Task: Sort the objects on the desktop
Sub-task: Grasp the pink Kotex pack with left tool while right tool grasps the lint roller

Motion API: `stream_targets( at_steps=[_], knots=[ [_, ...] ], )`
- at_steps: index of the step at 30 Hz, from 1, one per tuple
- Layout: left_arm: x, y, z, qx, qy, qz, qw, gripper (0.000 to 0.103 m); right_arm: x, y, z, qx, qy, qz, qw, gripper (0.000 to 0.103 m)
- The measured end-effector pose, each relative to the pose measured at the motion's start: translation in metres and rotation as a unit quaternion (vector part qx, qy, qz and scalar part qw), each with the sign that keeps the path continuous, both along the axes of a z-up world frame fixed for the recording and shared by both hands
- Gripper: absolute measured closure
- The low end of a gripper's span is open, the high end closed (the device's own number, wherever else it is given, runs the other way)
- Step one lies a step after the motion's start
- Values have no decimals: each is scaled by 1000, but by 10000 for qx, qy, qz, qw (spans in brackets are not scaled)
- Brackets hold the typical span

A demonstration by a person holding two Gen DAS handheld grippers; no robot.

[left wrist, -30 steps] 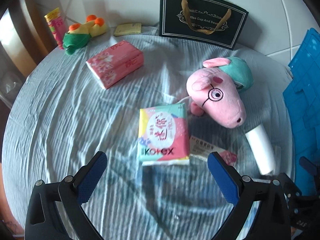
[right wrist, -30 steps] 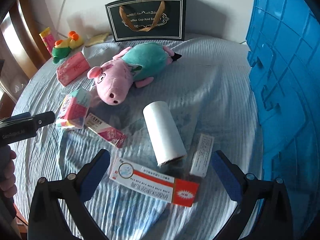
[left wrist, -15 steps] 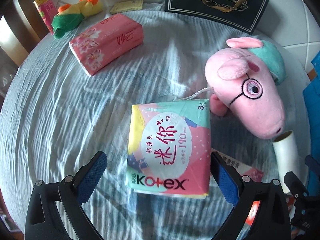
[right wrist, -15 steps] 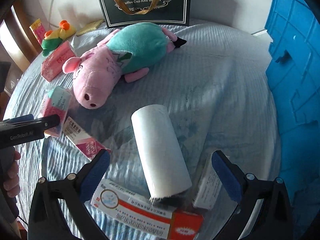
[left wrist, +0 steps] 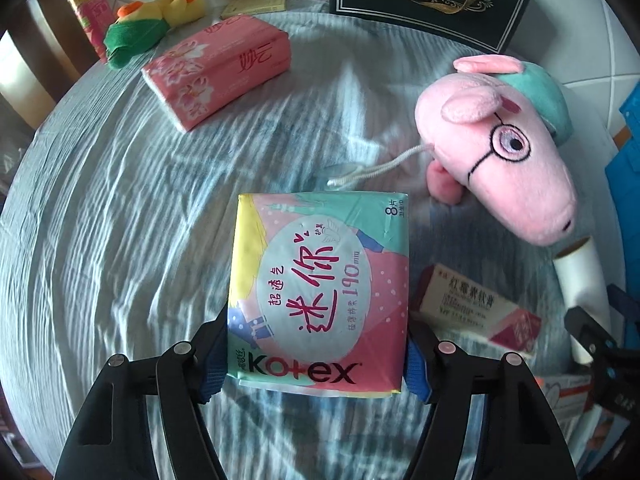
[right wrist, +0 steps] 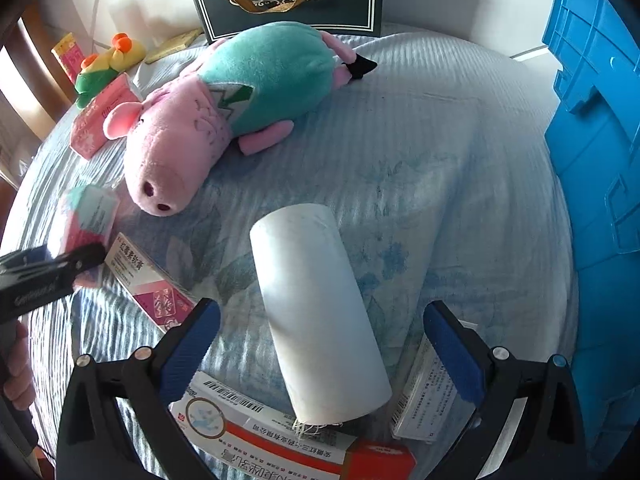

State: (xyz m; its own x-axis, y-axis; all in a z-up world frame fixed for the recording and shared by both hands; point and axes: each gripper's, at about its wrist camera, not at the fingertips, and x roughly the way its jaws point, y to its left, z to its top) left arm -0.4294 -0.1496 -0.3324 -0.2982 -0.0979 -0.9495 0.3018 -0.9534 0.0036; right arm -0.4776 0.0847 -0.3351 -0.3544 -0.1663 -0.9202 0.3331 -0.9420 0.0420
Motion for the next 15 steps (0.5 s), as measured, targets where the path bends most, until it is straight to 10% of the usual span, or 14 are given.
stream_targets(
  at_steps=[7,10,15],
  knots=[
    [19,6,17,-22,82,-21,10000,34,-1,-7,-14,184,-246,5,9995,3],
    [24,12,21,-44,132,-41,9999,34,2,-7,-12,259,-83,-42,9996,46],
    [30,15,34,-97,275,-48,9996,34,3,1,-7,216,-53,-161,9996,53]
  ],
)
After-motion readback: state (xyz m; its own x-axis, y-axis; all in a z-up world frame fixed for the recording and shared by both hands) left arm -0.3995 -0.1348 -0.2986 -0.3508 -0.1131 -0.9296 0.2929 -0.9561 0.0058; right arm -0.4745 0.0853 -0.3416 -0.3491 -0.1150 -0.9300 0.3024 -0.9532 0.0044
